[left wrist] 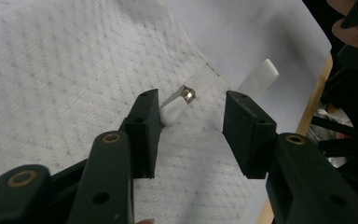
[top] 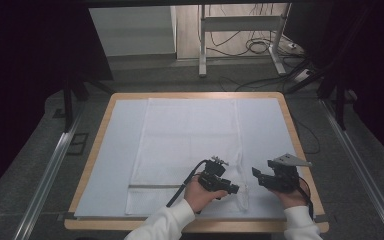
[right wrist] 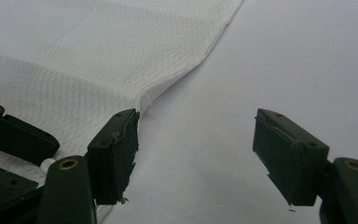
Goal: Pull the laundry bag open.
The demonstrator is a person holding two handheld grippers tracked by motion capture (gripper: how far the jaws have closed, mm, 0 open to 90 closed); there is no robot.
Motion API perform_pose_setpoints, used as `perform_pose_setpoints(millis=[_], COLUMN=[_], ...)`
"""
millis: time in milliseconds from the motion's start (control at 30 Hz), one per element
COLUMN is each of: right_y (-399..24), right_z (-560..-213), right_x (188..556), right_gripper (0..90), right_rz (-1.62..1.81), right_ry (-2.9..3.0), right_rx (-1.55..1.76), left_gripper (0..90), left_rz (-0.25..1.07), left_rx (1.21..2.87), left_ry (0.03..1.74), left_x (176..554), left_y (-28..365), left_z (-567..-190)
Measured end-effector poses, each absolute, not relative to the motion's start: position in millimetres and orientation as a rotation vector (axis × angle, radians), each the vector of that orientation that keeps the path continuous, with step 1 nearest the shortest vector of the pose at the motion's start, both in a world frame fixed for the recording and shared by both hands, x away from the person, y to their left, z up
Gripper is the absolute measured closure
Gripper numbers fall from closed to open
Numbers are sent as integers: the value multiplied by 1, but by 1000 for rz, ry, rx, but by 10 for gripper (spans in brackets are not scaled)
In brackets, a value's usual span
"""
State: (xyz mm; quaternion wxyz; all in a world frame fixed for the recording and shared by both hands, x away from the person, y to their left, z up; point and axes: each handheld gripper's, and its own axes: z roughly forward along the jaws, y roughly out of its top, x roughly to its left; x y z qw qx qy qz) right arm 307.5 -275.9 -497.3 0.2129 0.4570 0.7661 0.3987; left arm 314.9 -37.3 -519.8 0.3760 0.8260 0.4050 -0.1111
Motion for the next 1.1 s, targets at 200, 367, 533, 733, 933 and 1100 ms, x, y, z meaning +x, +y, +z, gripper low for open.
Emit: perform_pose_setpoints(millis=[200,367,533,733,933,1100], right_y=[-276,-276,-276,-276,-276,-276], right_z=[-498,-497,-497,-497,-497,-497], right_x=[308,308,308,307,307,308], right_gripper=[302,302,302,302,302,302], right_rz=[1103,1102,1100,1098,1099,1098], right_ry=[2126,2121,2120,2117,2114,2110], right_rx=[1268,1272,1267,1267,1269,1270], left_gripper=[595,639,687,722,760,826], left_rz=[-302,-294,-289,-276,-231,-210], left_rx=[2110,2105,2106,2121,2139,2149], left_ry=[1049,1056,1061,1045,1031,1015], left_x=[317,318,319,319,317,317], left_y=[-39,-40,-42,-44,-46,-46], left_z=[-522,-522,-523,-524,-524,-525])
